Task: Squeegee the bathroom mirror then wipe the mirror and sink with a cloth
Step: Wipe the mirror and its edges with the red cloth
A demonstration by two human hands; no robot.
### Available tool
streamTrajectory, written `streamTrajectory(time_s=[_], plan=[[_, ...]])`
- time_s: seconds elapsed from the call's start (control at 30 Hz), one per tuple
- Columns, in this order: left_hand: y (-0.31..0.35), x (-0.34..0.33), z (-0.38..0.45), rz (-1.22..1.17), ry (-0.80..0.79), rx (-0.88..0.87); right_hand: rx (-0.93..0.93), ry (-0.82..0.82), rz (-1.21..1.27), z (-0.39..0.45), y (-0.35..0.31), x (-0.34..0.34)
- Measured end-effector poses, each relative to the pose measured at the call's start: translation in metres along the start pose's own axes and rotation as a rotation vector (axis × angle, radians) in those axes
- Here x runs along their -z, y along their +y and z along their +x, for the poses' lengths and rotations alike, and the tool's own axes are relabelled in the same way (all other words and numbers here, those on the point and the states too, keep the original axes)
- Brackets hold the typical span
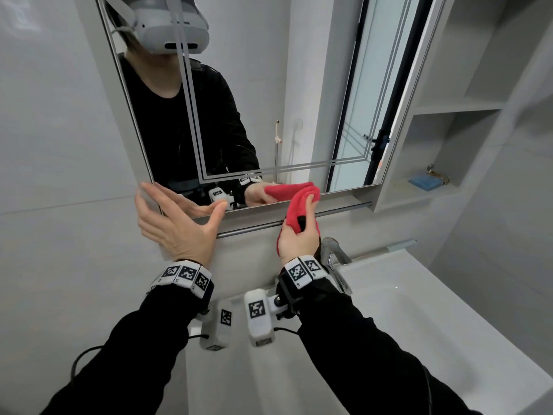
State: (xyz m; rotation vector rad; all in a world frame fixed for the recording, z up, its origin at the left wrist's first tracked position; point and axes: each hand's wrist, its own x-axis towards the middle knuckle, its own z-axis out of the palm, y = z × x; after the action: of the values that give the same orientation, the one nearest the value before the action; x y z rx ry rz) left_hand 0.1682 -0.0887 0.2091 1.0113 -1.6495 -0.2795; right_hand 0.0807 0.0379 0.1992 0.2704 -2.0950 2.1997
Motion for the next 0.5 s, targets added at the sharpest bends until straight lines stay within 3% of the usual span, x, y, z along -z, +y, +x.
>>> streamTrajectory(time_s=[0.17,0.3,0.5], plan=[[0.003,0.004,-0.001,0.016,-0.022,0.007,0.073,-0.089,-0.065,-0.017,-0.003,0.004],[0.004,0.01,-0.001,-0.004,-0.054,-0.006,-0.049,-0.122,-0.028,-0.01,-0.005,0.013],[-0.013,0.027,0.006,-0.151,-0.097,-0.109,-0.225,0.044,0.28,0.01,-0.02,0.017]])
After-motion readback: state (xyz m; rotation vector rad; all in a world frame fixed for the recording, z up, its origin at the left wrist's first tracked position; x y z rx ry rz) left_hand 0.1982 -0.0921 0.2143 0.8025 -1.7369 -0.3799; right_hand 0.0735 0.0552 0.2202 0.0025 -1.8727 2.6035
